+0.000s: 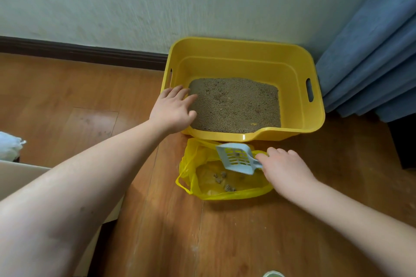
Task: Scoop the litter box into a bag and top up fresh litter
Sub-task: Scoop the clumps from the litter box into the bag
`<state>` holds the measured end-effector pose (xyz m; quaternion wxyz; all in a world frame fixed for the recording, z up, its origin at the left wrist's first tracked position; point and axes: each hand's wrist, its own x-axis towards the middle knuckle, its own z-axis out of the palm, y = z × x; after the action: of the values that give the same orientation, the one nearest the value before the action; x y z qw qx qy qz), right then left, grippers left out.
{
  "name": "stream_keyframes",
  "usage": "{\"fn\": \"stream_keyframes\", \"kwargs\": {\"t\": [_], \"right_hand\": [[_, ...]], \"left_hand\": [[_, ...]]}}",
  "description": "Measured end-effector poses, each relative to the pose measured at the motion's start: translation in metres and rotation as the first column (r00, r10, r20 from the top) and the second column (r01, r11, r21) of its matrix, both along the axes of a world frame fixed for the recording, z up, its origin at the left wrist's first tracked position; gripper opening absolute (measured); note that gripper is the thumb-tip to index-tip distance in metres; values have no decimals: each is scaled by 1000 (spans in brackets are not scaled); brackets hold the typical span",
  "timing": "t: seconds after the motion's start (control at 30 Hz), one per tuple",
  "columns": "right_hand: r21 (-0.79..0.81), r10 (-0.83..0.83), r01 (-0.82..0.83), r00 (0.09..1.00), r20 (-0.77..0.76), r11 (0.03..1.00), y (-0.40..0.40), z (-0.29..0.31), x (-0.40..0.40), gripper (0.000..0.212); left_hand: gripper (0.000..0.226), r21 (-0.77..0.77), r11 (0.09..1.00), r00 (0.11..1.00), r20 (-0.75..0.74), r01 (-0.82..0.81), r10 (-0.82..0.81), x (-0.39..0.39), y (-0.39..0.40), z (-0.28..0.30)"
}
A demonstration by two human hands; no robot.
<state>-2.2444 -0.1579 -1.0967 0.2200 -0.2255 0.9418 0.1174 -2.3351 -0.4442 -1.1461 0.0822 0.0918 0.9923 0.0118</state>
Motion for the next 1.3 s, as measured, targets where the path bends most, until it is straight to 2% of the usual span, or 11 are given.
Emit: {"fn": "stream_keyframes", "kwargs": {"t": [0.1, 0.17, 0.3, 0.4, 0.47, 0.53, 0.6, 0.9, 1.03, 1.13, 1.3], "right_hand": [[-190, -150, 178, 977, 151, 965, -5, 33, -19, 24], [-247, -233, 264, 961, 148, 933, -8, 48, -34, 18], [-148, -389, 407, 911, 137, 901, -21, 56, -70, 24], [-155, -368, 409, 899, 238, 899, -35, 43, -91, 26], [-182, -442, 534, 813, 380, 826, -49, 28, -102, 18], [-171, -523, 685, 672, 524, 708, -62, 12, -111, 11], [-163, -539, 755, 585, 606, 636, -71, -3, -117, 15], [-104, -603, 898, 369, 707, 428, -96, -61, -127, 23], [-187, -547, 900, 392, 740, 393, -102, -73, -135, 18], [-128, -590, 944, 293, 753, 305, -112, -90, -144, 35], [-164, -614, 970, 241, 752, 179, -122, -109, -158, 37]], "left_hand": [[56, -8, 1000, 1000, -4, 0, 0, 1, 1, 0], [55, -3, 1000, 1000, 2, -4, 4, 2, 1, 1], [55, 1, 1000, 1000, 6, 0, 0, 3, 2, 3], [56, -8, 1000, 1000, 5, 8, -8, 3, 1, 2], [56, -8, 1000, 1000, 0, 7, -7, 2, 1, 1], [57, -9, 1000, 1000, -9, 4, -5, 1, 0, 0], [60, -11, 1000, 1000, -10, 8, -8, 1, -1, -2], [65, -10, 1000, 999, -32, 1, -2, 1, 0, -5], [67, -23, 1000, 999, -50, 6, -7, 1, 0, -7], [66, -26, 1000, 999, -52, 7, -8, 0, -1, -6], [67, -21, 1000, 999, -44, -5, 5, 0, -1, -7]]}}
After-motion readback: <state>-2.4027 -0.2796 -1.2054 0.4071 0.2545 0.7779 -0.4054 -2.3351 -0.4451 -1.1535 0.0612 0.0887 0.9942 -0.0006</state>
